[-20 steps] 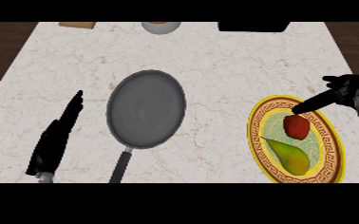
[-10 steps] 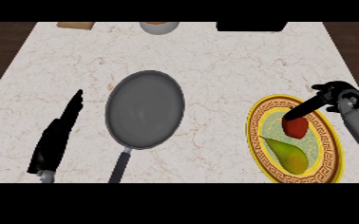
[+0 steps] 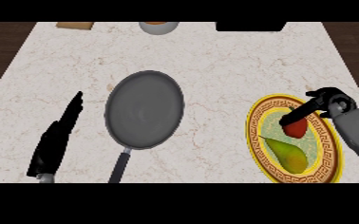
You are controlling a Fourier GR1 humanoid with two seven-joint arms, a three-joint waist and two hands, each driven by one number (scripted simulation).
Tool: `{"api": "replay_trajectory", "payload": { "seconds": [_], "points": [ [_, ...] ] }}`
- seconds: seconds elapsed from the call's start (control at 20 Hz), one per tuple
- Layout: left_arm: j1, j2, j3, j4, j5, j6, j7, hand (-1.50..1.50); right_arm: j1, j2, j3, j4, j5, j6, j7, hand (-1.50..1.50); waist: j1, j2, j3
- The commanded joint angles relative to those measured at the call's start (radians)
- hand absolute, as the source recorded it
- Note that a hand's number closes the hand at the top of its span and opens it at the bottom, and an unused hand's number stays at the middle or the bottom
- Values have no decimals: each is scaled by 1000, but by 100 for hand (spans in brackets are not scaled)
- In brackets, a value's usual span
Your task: Pick the bell pepper from the plate and place it in the pan
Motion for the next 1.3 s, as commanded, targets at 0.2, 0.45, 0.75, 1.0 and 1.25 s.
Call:
{"api": "replay_trajectory", "payload": {
  "seconds": [0.2,0.45,0.75,1.0,1.25],
  "points": [
    [39,6,47,-69,3,-33,17,0,-14,56,-22,95,59,24,87,-150,5,0,0],
    [-25,-20,57,7,-21,-65,20,0,14,123,-36,125,116,-17,27,-150,-1,1,0],
    [-28,-30,104,16,-24,-82,14,0,54,150,-100,101,169,-70,-25,150,-4,0,0],
    [-5,-53,80,-3,-50,-79,22,0,55,202,-142,68,165,-107,-13,150,-5,-1,0],
    [-27,-61,83,0,-56,-70,41,0,117,248,76,-84,335,-55,-137,150,-13,-6,-1]
  ]
}}
